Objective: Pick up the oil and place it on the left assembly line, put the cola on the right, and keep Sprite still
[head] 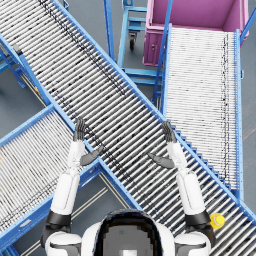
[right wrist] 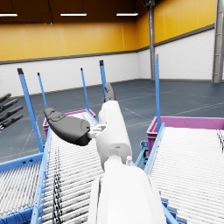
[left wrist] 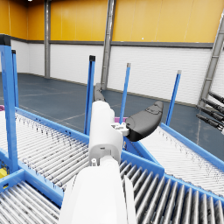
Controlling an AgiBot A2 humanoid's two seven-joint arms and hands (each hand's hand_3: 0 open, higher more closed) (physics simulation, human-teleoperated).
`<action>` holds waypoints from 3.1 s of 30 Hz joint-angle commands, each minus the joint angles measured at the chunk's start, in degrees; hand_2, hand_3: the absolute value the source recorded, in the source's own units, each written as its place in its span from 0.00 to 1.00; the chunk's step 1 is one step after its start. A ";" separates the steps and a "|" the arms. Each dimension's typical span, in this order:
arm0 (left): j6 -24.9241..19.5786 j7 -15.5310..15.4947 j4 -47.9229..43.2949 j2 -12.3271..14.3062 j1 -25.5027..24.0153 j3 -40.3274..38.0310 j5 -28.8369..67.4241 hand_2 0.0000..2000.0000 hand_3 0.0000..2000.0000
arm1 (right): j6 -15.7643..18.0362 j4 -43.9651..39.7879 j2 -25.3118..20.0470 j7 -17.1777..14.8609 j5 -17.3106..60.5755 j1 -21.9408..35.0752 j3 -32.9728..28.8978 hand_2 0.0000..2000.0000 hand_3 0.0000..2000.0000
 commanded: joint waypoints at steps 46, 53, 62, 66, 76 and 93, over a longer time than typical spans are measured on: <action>0.00 0.00 0.00 0.00 0.00 0.00 0.00 0.00 0.00 | 0.00 0.00 0.00 0.00 0.00 0.00 0.00 0.00 0.00; 0.00 0.00 0.00 0.00 0.00 0.00 0.00 0.00 0.00 | 0.00 0.00 0.00 0.00 0.00 0.00 0.00 0.00 0.00; 0.00 0.00 0.00 0.00 0.00 0.00 0.00 0.00 0.00 | 0.00 0.00 0.00 0.00 0.00 0.00 0.00 0.00 0.00; -2.81 -2.80 -1.19 1.37 2.09 -2.41 0.00 0.00 0.00 | -2.78 0.84 -1.34 2.81 0.00 1.92 -1.79 0.00 0.00; -5.67 -5.66 -5.69 3.79 8.09 -11.77 -0.01 0.00 0.00 | -5.61 6.29 -4.47 5.68 -0.01 8.19 -9.20 0.00 0.00; -5.78 -5.76 -8.20 4.78 10.17 -21.08 18.93 0.00 0.00 | -5.71 8.26 -5.99 5.78 18.94 10.39 -15.83 0.00 0.00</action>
